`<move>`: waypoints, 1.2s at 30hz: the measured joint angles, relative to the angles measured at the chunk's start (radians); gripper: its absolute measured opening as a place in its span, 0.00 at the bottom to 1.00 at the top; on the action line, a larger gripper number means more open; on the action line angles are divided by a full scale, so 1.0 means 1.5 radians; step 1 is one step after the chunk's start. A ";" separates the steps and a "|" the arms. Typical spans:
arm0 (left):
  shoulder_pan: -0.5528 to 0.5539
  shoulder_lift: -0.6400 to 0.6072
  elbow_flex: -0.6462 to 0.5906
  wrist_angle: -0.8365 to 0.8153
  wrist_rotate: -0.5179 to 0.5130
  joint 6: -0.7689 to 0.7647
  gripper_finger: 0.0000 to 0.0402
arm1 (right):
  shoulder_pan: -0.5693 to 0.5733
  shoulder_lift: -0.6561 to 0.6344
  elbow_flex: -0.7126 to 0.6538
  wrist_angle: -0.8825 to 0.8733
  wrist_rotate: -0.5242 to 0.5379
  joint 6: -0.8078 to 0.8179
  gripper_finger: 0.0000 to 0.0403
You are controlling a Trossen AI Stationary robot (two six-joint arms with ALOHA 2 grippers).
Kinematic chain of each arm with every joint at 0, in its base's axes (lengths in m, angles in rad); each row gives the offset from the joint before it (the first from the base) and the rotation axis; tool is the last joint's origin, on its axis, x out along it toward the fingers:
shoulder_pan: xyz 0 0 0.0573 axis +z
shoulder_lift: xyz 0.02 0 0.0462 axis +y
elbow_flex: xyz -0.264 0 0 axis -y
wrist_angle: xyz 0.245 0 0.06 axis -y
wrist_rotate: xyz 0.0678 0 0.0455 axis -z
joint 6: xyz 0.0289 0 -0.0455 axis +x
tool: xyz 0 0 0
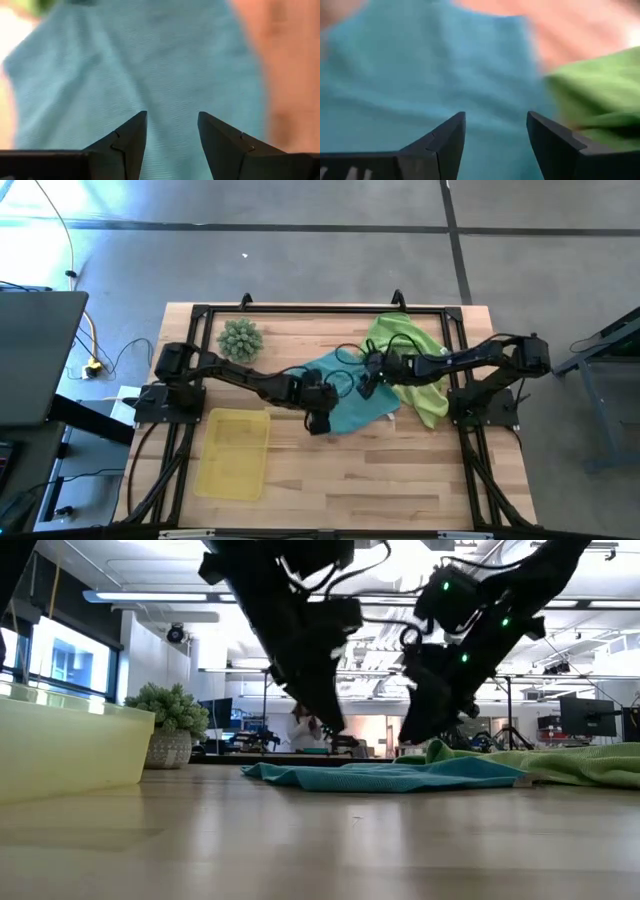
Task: Roll microfiber towels into tight, uniform cylinder then place into a basket
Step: Fold the blue towel
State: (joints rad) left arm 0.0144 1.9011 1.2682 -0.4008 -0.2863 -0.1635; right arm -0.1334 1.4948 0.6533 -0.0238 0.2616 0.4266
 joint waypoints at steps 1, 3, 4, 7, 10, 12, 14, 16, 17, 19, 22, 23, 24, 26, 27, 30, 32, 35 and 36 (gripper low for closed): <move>0.007 -0.002 0.000 -0.018 -0.016 0.000 0.42 | 0.013 0.001 0.000 0.006 -0.029 0.012 0.51; 0.024 -0.002 0.000 -0.033 -0.027 0.000 0.42 | 0.043 0.006 0.000 0.007 -0.066 0.041 0.51; 0.033 -0.001 -0.002 -0.039 -0.028 0.003 0.42 | 0.059 0.013 0.000 0.011 -0.074 0.056 0.51; 0.059 0.002 -0.019 -0.039 -0.023 0.012 0.42 | 0.103 0.037 0.000 0.008 -0.076 0.098 0.51; 0.080 0.002 -0.038 -0.040 -0.019 0.005 0.42 | 0.130 0.061 0.000 0.003 -0.064 0.117 0.51; 0.092 0.002 -0.047 -0.055 -0.002 -0.009 0.42 | 0.136 0.075 0.000 0.001 -0.040 0.117 0.51; 0.101 0.002 -0.060 -0.052 0.020 -0.024 0.42 | 0.137 0.085 0.000 -0.009 -0.005 0.106 0.51; 0.106 0.002 -0.077 -0.056 0.052 -0.041 0.42 | 0.133 0.093 0.000 -0.012 0.035 0.077 0.51; 0.106 0.002 -0.085 -0.057 0.071 -0.053 0.42 | 0.129 0.095 0.000 -0.014 0.058 0.055 0.51; 0.105 0.001 -0.096 -0.055 0.107 -0.071 0.42 | 0.119 0.099 0.000 -0.014 0.098 0.015 0.51; 0.089 -0.002 -0.104 -0.055 0.147 -0.107 0.42 | 0.098 0.100 0.000 0.002 0.148 -0.059 0.51; 0.079 -0.002 -0.104 -0.055 0.164 -0.123 0.42 | 0.090 0.100 0.000 0.014 0.160 -0.079 0.51; 0.069 -0.002 -0.104 -0.052 0.180 -0.138 0.42 | 0.082 0.100 0.000 0.026 0.167 -0.096 0.51; 0.044 -0.003 -0.105 -0.036 0.222 -0.174 0.42 | 0.067 0.100 0.000 0.058 0.164 -0.122 0.51; 0.032 -0.004 -0.106 -0.025 0.245 -0.192 0.42 | 0.061 0.100 0.000 0.076 0.156 -0.134 0.51; -0.003 -0.001 -0.108 0.033 0.293 -0.221 0.42 | 0.050 0.100 0.000 0.134 0.126 -0.176 0.51; -0.022 0.001 -0.107 0.070 0.295 -0.211 0.42 | 0.048 0.100 0.000 0.173 0.100 -0.213 0.51; -0.040 0.000 -0.088 0.073 0.255 -0.179 0.42 | 0.050 0.088 0.000 0.191 0.060 -0.255 0.51; -0.043 0.000 -0.080 0.062 0.236 -0.164 0.42 | 0.053 0.079 0.000 0.191 0.044 -0.254 0.51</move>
State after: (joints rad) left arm -0.0497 1.9018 1.1482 -0.3076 0.0675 -0.4091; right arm -0.0533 1.6133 0.6533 0.2620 0.3283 0.0456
